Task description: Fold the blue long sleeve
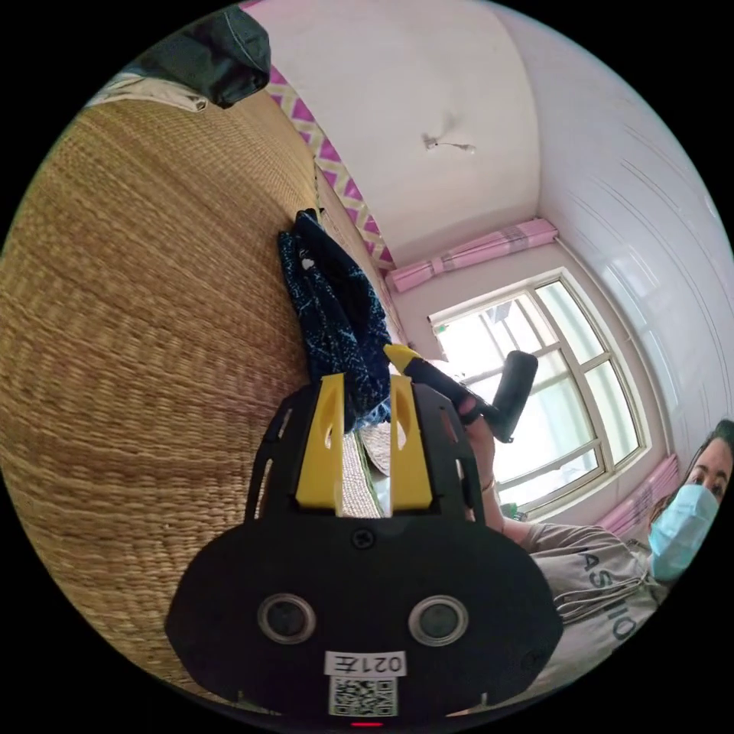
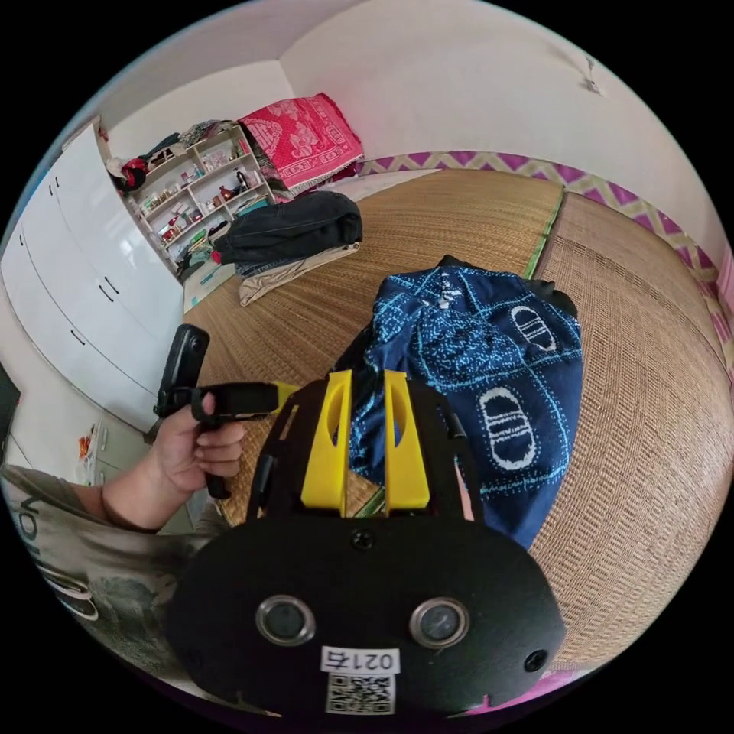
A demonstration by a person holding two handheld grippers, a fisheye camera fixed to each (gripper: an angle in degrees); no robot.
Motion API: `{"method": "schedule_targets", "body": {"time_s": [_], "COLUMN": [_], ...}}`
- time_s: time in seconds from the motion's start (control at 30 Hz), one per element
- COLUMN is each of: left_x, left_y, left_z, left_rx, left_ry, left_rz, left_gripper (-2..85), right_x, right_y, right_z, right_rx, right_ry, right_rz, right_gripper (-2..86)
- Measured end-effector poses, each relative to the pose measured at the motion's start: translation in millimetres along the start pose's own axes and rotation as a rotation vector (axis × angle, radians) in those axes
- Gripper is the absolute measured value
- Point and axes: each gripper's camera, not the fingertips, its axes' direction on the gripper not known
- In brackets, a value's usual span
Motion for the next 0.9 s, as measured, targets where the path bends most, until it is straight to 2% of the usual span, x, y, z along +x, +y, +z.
{"method": "schedule_targets", "body": {"time_s": [0.13,0.23,0.33,0.43,0.67,0.73,0.77,0.83,0.9], "left_x": [1.9,12.3,26.4,38.2,25.7,21.0,20.6,22.8,28.1], "left_y": [-15.9,-28.1,-46.7,-62.4,-59.3,-55.8,-55.3,-55.8,-57.8], "left_z": [2.9,-5.3,-5.2,-5.1,-36.8,-42.1,-43.0,-48.0,-52.3], "left_rx": [0.006,0.034,0.010,-0.018,0.040,0.053,0.053,0.043,0.043], "left_ry": [0.089,0.088,0.116,0.052,0.001,0.011,0.016,0.005,-0.021], "left_rz": [-0.019,-0.014,0.004,0.018,-0.011,-0.033,-0.034,-0.028,-0.005], "left_gripper": [3.2,-0.4,-0.8,-0.9,-0.9,-0.9,-0.9,-0.9,-0.8], "right_x": [-28.1,-52.7,-77.9,-98.1,-130.0,-144.7,-150.6,-150.0,-135.5], "right_y": [29.0,52.6,76.2,94.5,120.0,126.1,132.4,147.8,165.3], "right_z": [-0.9,-4.0,-7.4,2.8,72.3,98.6,111.1,113.0,99.5], "right_rx": [-0.007,0.022,0.071,0.078,0.035,0.023,0.031,0.108,0.207], "right_ry": [0.024,0.083,0.115,0.138,0.098,0.176,0.226,0.273,0.220], "right_rz": [-0.050,-0.107,-0.163,-0.184,-0.140,-0.158,-0.152,-0.107,-0.039], "right_gripper": [7.4,7.8,9.2,11.1,13.5,11.6,7.2,3.8,2.6]}}
